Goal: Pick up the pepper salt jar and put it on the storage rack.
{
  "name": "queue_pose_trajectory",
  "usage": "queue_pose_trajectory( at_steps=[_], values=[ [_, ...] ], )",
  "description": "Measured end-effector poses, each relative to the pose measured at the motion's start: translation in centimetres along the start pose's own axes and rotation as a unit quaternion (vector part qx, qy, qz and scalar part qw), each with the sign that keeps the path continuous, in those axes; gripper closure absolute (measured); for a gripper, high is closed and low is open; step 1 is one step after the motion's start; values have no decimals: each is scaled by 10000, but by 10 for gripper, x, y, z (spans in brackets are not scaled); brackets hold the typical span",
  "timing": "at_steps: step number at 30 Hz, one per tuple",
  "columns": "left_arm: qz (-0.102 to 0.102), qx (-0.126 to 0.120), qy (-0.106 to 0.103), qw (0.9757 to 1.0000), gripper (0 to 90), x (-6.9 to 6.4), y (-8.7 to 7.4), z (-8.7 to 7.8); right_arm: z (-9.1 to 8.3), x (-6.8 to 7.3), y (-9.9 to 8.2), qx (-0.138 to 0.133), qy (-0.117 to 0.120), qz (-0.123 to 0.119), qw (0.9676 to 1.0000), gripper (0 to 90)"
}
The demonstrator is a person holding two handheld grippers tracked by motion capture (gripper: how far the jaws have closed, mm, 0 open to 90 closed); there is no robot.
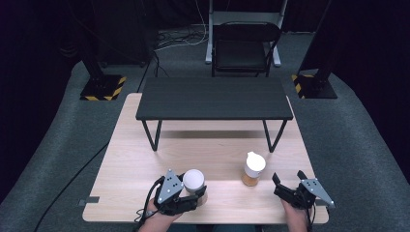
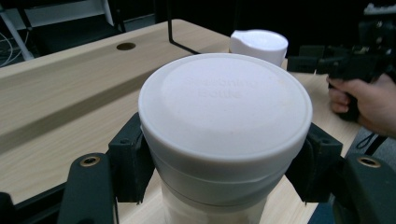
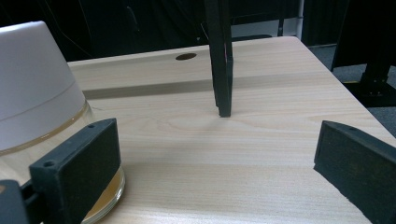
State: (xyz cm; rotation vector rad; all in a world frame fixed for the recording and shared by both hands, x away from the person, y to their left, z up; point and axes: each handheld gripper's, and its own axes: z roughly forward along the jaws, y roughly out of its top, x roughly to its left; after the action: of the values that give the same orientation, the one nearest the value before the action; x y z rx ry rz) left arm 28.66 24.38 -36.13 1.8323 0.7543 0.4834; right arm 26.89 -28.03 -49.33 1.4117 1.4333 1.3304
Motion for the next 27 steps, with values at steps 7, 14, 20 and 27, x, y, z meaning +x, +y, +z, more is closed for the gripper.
queue_pose_trajectory(
  at_steps=[7,14,20,27],
  values=[
    [211,-5,58,9998,333,-2,27,-4,0,0,0,-3,2,-11,10000,0],
    [257,-70,201,9994,333,-5,55,-6,0,0,0,-6,-11,3,10000,0],
    [179,-66,156,9997,333,-4,77,-6,0,2,0,6,-13,-64,10000,0],
    [310,-137,184,9993,333,-6,99,-7,-1,1,-1,-29,-19,30,10000,0]
  ],
)
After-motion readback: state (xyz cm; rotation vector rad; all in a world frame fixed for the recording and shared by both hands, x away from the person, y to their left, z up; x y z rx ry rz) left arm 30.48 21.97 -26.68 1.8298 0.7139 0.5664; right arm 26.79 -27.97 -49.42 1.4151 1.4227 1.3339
